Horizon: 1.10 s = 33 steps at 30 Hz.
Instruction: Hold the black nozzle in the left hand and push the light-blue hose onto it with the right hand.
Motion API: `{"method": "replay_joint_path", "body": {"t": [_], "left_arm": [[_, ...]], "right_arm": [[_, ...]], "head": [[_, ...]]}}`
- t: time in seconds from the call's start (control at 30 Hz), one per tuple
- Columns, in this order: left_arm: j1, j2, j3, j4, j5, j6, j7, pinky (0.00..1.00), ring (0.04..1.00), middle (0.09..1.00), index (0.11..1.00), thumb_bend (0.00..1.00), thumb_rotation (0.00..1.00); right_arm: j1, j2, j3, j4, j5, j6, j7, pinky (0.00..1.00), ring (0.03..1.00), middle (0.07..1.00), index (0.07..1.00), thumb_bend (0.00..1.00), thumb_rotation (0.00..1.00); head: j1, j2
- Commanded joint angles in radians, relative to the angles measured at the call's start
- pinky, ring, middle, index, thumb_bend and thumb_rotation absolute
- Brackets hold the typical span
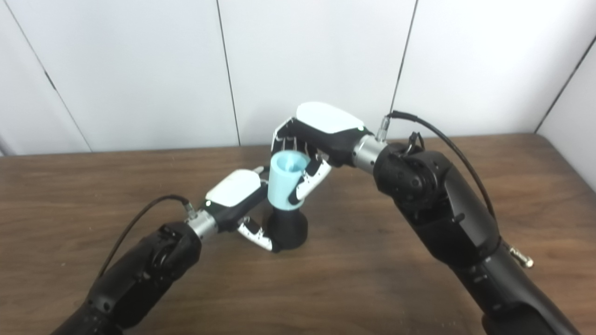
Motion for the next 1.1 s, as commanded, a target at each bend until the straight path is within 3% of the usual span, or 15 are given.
{"method": "replay_joint_path", "body": {"t": [0.0, 0.57, 0.8, 1.03, 1.07], "left_arm": [[0.035, 0.026, -0.029, 0.043, 0.047, 0.008, -0.070, 1.00, 0.635, 0.495, 0.480, 0.53, 0.00], [0.029, 0.022, -0.037, 0.035, 0.063, 0.015, -0.070, 1.00, 0.631, 0.479, 0.490, 0.53, 0.00], [0.029, 0.024, -0.037, 0.034, 0.064, 0.010, -0.069, 1.00, 0.631, 0.473, 0.493, 0.53, 0.00], [0.030, 0.030, -0.035, 0.041, 0.060, 0.004, -0.072, 1.00, 0.631, 0.490, 0.483, 0.53, 0.00], [0.030, 0.030, -0.035, 0.038, 0.060, 0.008, -0.076, 1.00, 0.632, 0.493, 0.481, 0.53, 0.00]], "right_arm": [[-0.030, 0.004, -0.002, -0.026, -0.015, -0.002, 0.000, 0.35, 0.418, 0.467, 0.513, 0.52, 0.00], [-0.014, 0.001, 0.053, 0.033, 0.013, -0.042, 0.053, 0.33, 0.406, 0.466, 0.515, 0.52, 0.00], [-0.009, 0.001, 0.087, 0.038, 0.008, -0.013, 0.086, 0.34, 0.412, 0.467, 0.514, 0.52, 0.00], [-0.001, -0.007, 0.069, 0.019, 0.013, 0.010, 0.077, 0.35, 0.408, 0.477, 0.522, 0.52, 0.00], [0.000, -0.011, 0.064, -0.003, 0.003, 0.017, 0.073, 0.38, 0.484, 0.596, 0.650, 0.68, 0.00]], "head": [[-0.001, 0.000], [-0.005, 0.008], [-0.005, 0.011], [-0.009, 0.011], [-0.008, 0.009]]}}
